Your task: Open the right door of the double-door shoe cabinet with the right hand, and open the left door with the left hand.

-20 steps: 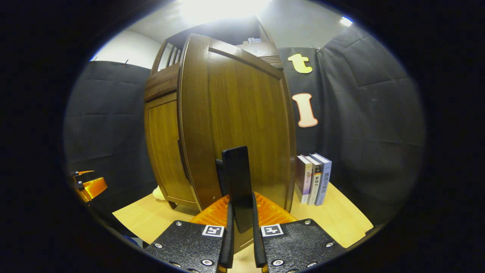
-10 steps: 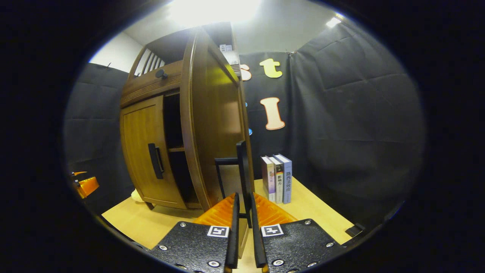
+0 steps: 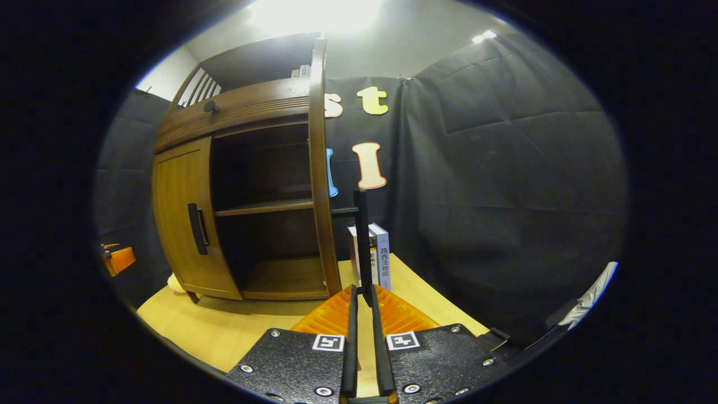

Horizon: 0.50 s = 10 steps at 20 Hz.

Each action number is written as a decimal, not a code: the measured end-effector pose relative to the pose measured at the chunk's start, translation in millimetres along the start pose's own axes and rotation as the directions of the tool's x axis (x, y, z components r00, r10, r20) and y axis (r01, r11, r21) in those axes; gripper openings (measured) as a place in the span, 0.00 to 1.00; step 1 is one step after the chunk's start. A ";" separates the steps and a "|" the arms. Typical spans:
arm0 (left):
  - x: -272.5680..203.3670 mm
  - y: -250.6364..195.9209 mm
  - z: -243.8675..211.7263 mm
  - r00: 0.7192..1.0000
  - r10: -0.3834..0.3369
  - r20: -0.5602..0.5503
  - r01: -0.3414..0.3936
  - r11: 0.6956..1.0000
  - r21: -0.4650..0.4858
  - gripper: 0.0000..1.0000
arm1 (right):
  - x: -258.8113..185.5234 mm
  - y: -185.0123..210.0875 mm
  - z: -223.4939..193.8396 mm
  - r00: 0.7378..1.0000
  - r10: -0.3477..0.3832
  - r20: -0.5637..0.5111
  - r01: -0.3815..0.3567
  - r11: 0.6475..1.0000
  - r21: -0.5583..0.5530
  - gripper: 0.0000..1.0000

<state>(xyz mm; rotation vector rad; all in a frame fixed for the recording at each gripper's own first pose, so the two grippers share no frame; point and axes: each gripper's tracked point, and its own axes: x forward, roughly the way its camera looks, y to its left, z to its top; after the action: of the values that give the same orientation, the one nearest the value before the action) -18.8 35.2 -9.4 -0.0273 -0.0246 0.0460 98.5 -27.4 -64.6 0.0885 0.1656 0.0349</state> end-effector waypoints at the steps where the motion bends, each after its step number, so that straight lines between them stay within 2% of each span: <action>1: 2.0 0.3 2.1 1.000 -0.002 0.007 0.002 1.000 0.000 1.00 | -2.2 -6.9 -0.4 1.000 -0.022 0.004 0.022 1.000 0.001 0.05; 3: 8.5 -2.3 5.6 1.000 -0.009 0.017 0.009 1.000 -0.007 1.00 | -8.3 -1.5 -1.6 1.000 0.011 -0.003 -0.011 0.999 0.032 0.10; 4: 13.2 -4.5 8.0 1.000 -0.013 0.020 0.013 1.000 -0.012 1.00 | -9.7 -0.8 -2.9 1.000 0.011 -0.003 -0.011 1.000 0.019 0.19; 6: 25.4 -8.6 14.5 0.999 -0.031 0.028 0.032 0.999 -0.026 1.00 | -15.4 -3.9 -0.8 1.000 0.000 0.017 0.000 1.000 -0.029 0.24; 7: 35.1 -9.5 20.1 0.999 -0.038 0.036 0.039 0.999 -0.033 0.95 | -20.3 0.2 2.9 0.999 0.004 0.032 -0.003 0.999 -0.036 0.27; 8: 43.1 -11.0 22.1 0.998 -0.044 0.041 0.045 0.998 -0.035 1.00 | -26.3 4.6 4.9 0.999 0.008 0.042 -0.007 0.999 -0.033 0.44; 9: 49.2 -11.3 23.3 0.998 -0.046 0.044 0.048 0.998 -0.031 1.00 | -32.3 6.7 5.4 0.999 0.014 0.050 -0.012 0.999 -0.031 0.61; 10: 56.8 -10.8 25.0 0.998 -0.051 0.043 0.052 0.998 -0.027 0.95 | -37.1 7.0 4.3 0.999 0.005 0.054 -0.004 1.000 -0.030 0.78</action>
<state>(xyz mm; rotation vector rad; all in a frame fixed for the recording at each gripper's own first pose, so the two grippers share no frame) 37.8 27.7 17.3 -0.0535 -0.0683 -0.0050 62.4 -22.3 -53.7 0.0604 0.1110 0.0395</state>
